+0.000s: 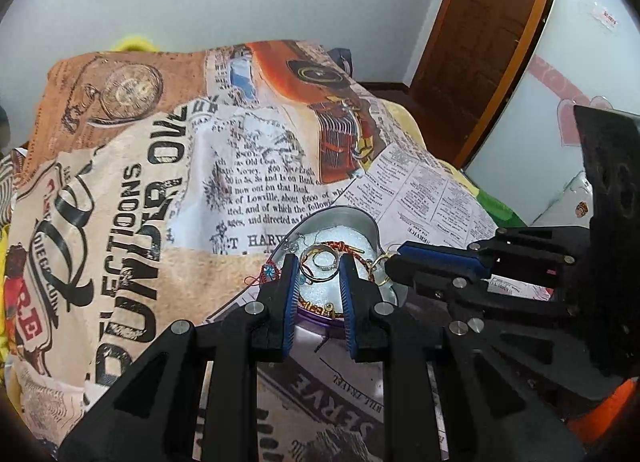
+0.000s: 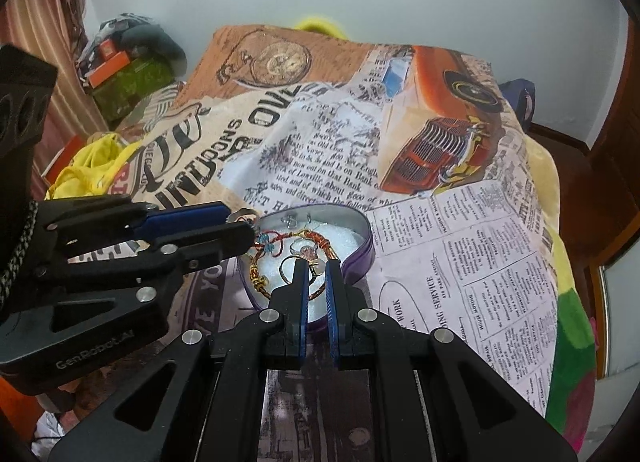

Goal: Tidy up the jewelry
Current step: 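Open both grippers to drop the gold rings into the tin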

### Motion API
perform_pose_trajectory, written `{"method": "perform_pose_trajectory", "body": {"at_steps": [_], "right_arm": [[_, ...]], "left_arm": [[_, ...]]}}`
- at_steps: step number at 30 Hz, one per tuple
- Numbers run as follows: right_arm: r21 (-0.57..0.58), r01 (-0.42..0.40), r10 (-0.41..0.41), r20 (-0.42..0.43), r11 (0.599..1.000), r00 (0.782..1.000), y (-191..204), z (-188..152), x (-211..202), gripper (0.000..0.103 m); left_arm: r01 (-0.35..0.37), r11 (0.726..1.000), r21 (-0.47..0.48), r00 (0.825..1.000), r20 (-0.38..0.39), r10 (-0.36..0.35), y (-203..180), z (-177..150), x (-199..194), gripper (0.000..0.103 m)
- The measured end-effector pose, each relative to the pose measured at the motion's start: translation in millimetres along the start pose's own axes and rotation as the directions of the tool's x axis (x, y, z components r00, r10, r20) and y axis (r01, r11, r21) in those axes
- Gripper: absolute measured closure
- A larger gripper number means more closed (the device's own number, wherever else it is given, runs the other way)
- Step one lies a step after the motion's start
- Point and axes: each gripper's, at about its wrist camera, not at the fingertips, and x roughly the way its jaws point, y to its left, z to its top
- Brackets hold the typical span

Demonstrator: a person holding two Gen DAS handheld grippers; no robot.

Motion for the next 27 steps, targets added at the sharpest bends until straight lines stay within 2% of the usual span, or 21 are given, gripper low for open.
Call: {"method": "perform_pose_trajectory", "body": {"at_steps": [5,14,22,27], "right_arm": [[-0.015,0.002,-0.002,-0.010,1.000,1.000,0.3,0.3,1.0,0.096],[-0.011,0.008,-0.008,-0.010,1.000,1.000,-2.3,1.4,-3.5,0.089],[-0.002,0.022,-0.022,0.061,1.000,0.998,1.9,5.9,-41.3,0.089],[-0.003,0.037,-0.036,0.151,0.999,0.988,10.4,9.3,-86.4,0.089]], "left_arm": [[0.011,1.000,0.010,1.000,-0.029,-0.010,-0.2,4.0,10.7,0.084],[0.002,1.000,-0.009,1.000,-0.024,-0.002,3.4,6.2,3.4,0.084],[-0.034,0.999,-0.018,0.997,0.066,0.035,-5.0,9.9,-48.2,0.084],[-0.075,0.997,0.006,0.985,0.155,0.073,-22.1,11.0,-94.4,0.084]]}}
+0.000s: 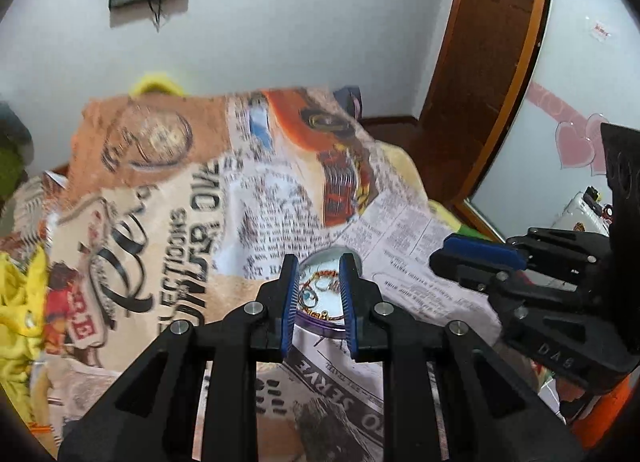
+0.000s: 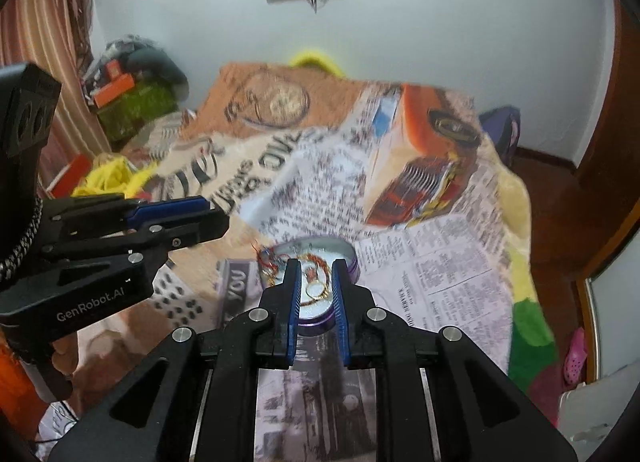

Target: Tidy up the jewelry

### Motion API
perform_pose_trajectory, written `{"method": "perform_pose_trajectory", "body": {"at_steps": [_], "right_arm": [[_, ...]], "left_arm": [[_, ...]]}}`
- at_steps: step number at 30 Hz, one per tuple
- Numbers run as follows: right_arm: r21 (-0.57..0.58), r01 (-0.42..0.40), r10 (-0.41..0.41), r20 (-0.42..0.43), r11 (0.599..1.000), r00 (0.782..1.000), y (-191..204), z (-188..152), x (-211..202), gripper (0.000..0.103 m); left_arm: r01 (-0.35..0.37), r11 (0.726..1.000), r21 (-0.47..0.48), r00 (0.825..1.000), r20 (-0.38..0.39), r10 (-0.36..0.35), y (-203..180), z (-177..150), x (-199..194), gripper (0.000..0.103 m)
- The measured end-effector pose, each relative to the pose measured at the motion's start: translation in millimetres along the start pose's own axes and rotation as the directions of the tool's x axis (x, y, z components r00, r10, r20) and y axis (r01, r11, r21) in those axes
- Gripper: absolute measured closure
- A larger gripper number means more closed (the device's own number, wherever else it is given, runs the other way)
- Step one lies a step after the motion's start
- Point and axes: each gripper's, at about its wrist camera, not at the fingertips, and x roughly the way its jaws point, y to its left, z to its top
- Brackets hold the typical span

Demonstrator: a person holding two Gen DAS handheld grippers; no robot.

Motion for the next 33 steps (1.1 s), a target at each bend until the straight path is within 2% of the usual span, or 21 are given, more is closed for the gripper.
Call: {"method": "perform_pose_trajectory", "body": {"at_steps": [5,8,10,16,19,20,21,22,24,25,26,27,28,30,31,33], "right_arm": [[-0.001,0.015,-0.015,0.118,1.000,0.993,11.0,6.7,-57.2,0.089],[-0.009,0.031,-0.028,0.206,0.999,0.978,20.8,6.6,-97.1,0.089],[-0.012,0.047,-0.042,0.266,0.999,0.963,27.4,4.7,-122.6,0.089],[0.028,0.103,-0.105,0.441,0.994,0.891,43.7,-7.0,-189.6,0.089],[0.042,0.133,-0.136,0.504,0.990,0.853,53.2,-15.6,-212.8,0.087],[0.046,0.145,-0.148,0.522,0.988,0.840,56.5,-18.8,-219.1,0.085],[0.051,0.156,-0.159,0.538,0.986,0.828,59.3,-21.8,-223.9,0.076],[0.056,0.166,-0.169,0.554,0.984,0.815,62.4,-24.4,-227.2,0.065],[0.073,0.184,-0.192,0.587,0.980,0.787,66.7,-29.2,-233.3,0.052],[0.080,0.194,-0.202,0.600,0.978,0.774,69.6,-32.2,-236.6,0.047],[0.083,0.201,-0.210,0.605,0.976,0.768,70.8,-32.8,-235.6,0.044],[0.090,0.210,-0.221,0.610,0.974,0.761,71.9,-33.7,-235.1,0.037],[0.103,0.221,-0.237,0.616,0.970,0.751,72.4,-34.9,-235.2,0.026],[0.124,0.242,-0.264,0.631,0.962,0.729,74.2,-37.6,-237.2,0.014],[0.131,0.253,-0.277,0.638,0.959,0.718,75.5,-38.9,-238.4,0.011],[0.130,0.263,-0.284,0.640,0.956,0.714,77.9,-41.0,-241.7,0.005]], "left_arm": [[-0.028,1.000,0.007,0.993,0.118,0.027,-17.0,5.4,-58.2,0.084],[-0.059,0.998,0.018,0.978,0.200,0.054,-30.3,4.0,-96.7,0.084],[-0.083,0.996,0.023,0.962,0.264,0.074,-40.1,1.2,-125.2,0.084],[-0.128,0.992,0.017,0.904,0.414,0.109,-63.3,-13.3,-188.7,0.080],[-0.160,0.987,0.021,0.872,0.472,0.131,-75.6,-23.2,-212.5,0.069],[-0.168,0.985,0.023,0.864,0.485,0.136,-78.0,-25.8,-217.4,0.062],[-0.180,0.983,0.023,0.852,0.503,0.145,-82.2,-29.9,-224.9,0.053],[-0.188,0.982,0.022,0.843,0.517,0.150,-85.0,-32.9,-230.1,0.049],[-0.206,0.978,0.014,0.827,0.537,0.166,-89.3,-38.6,-238.5,0.033],[-0.215,0.977,0.009,0.820,0.545,0.175,-90.9,-40.8,-241.4,0.029],[-0.221,0.975,0.003,0.813,0.553,0.183,-91.9,-43.2,-244.3,0.020],[-0.223,0.975,-0.003,0.807,0.560,0.186,-93.0,-46.2,-247.6,0.012],[-0.223,0.975,-0.010,0.802,0.566,0.190,-93.3,-48.3,-250.3,0.009],[-0.228,0.973,-0.021,0.794,0.574,0.199,-93.5,-51.1,-253.0,0.004],[-0.230,0.973,-0.023,0.793,0.575,0.201,-93.5,-51.8,-254.2,0.004],[-0.232,0.972,-0.028,0.792,0.575,0.206,-94.4,-54.0,-256.6,0.003]]}}
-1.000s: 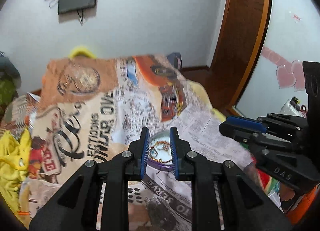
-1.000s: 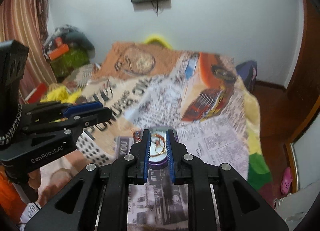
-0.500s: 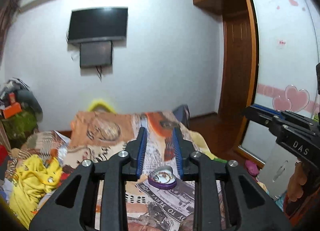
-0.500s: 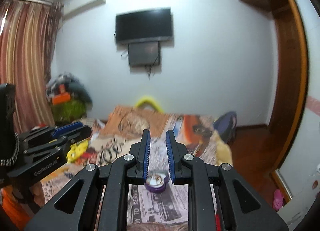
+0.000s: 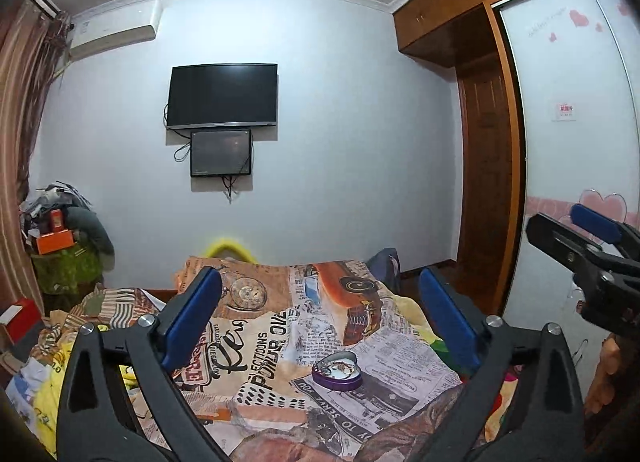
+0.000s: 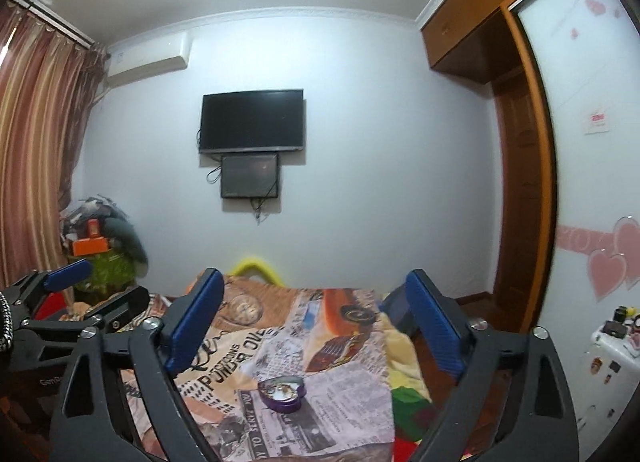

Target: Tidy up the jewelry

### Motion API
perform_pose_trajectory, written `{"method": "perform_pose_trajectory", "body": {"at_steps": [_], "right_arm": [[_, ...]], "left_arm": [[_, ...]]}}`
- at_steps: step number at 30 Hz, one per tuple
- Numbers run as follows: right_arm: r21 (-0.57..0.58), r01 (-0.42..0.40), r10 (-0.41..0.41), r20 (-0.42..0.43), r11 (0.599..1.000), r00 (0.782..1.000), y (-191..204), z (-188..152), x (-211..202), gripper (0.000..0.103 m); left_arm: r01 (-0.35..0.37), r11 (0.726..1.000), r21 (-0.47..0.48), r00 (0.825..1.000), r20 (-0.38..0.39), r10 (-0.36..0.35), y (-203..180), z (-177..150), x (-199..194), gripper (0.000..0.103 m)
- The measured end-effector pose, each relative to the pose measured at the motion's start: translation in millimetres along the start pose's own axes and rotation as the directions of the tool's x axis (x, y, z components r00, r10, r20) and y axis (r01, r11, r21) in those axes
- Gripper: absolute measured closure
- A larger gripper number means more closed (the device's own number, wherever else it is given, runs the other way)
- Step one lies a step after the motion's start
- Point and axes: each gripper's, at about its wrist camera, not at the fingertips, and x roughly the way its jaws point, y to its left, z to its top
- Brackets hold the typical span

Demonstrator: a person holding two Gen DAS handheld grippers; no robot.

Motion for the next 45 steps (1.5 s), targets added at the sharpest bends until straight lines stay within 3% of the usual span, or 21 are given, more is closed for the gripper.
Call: {"method": "perform_pose_trajectory", "body": {"at_steps": [2,45], "right_arm": [[-0.002,0.006,-0.006,0.007,1.000,1.000,2.7,0.3,-1.7,0.000],[-0.001,0.003,-0.003,-0.069,1.000,0.998,-8.0,-9.2,-15.5,0.000]], "left_arm": [[-0.004,1.000,0.000,1.000,0.002,0.004,-0.5,-1.0,-4.1,0.003],[-0.004,1.000,-0.022,1.000,-0.030,0.003,1.2,-5.7,-6.5,0.002]]}}
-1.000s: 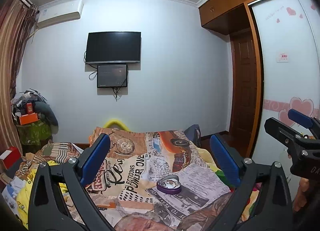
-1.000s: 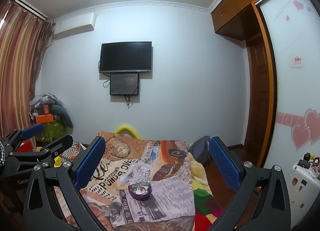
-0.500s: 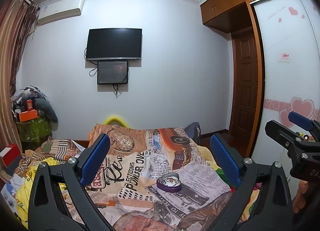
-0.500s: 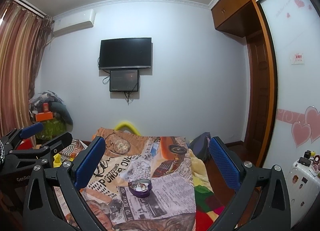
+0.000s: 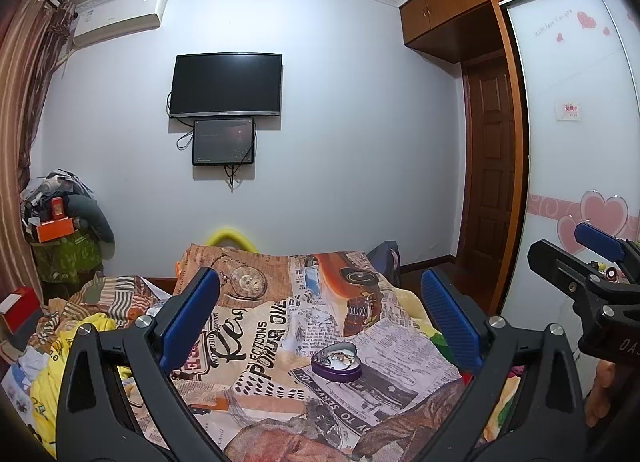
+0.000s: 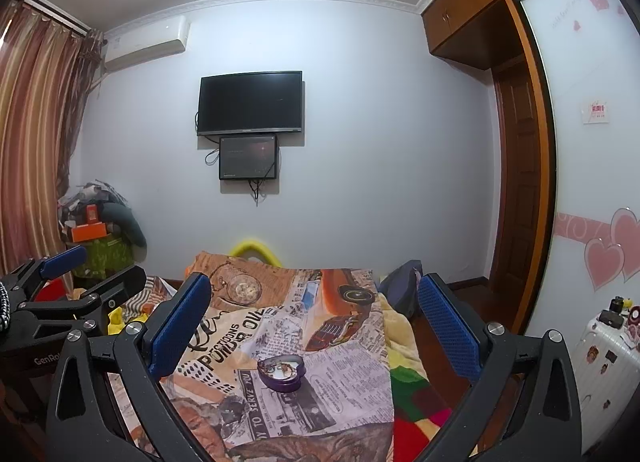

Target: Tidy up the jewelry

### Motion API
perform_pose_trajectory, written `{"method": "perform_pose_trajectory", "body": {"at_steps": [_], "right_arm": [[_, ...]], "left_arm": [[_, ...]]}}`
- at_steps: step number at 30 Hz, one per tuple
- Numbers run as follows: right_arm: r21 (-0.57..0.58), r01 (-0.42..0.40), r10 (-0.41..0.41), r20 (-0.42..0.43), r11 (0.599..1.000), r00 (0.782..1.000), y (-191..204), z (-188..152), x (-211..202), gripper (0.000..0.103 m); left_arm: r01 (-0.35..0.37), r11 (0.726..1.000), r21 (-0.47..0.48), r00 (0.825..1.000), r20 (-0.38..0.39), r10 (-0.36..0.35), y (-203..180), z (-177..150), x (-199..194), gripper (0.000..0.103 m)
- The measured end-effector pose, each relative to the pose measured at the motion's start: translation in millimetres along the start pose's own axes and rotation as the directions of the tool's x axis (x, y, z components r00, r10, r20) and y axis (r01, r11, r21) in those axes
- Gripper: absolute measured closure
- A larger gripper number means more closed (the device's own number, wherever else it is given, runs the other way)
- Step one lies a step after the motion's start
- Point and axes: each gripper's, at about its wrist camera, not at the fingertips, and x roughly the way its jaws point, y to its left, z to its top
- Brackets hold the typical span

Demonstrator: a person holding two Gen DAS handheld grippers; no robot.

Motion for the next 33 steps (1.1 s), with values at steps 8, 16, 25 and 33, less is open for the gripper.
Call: {"method": "perform_pose_trajectory", "body": {"at_steps": [8,16,25,33], "right_arm": [[0.005,0.003,-0.003,-0.005,1.000,1.000,-0.9,1.4,-1.4,0.000],[0.004,0.003,-0.003,-0.006,1.000,1.000,-0.9,1.6,-1.6,0.000],[0.008,0.004,-0.004,-0.009,1.000,1.000,-1.3,1.8,-1.8,0.000],[0.014,0.004,-0.003,-0.021,1.000,1.000,-3.9,0.5,2.5,0.000]], "left_arm": [[0.005,1.000,0.000,1.000,-0.006,-0.005,-0.5,-1.0,1.6,0.001],[0.018,1.000,0.001,1.000,-0.015,-0.018,-0.4,-0.6,1.5,0.001],[0.022,1.000,0.008,1.000,-0.010,-0.022,-2.0,-2.4,3.1,0.001],[0.031,1.000,0.002,0.999,-0.019,-0.031,-0.5,-4.1,7.7,0.001]]}}
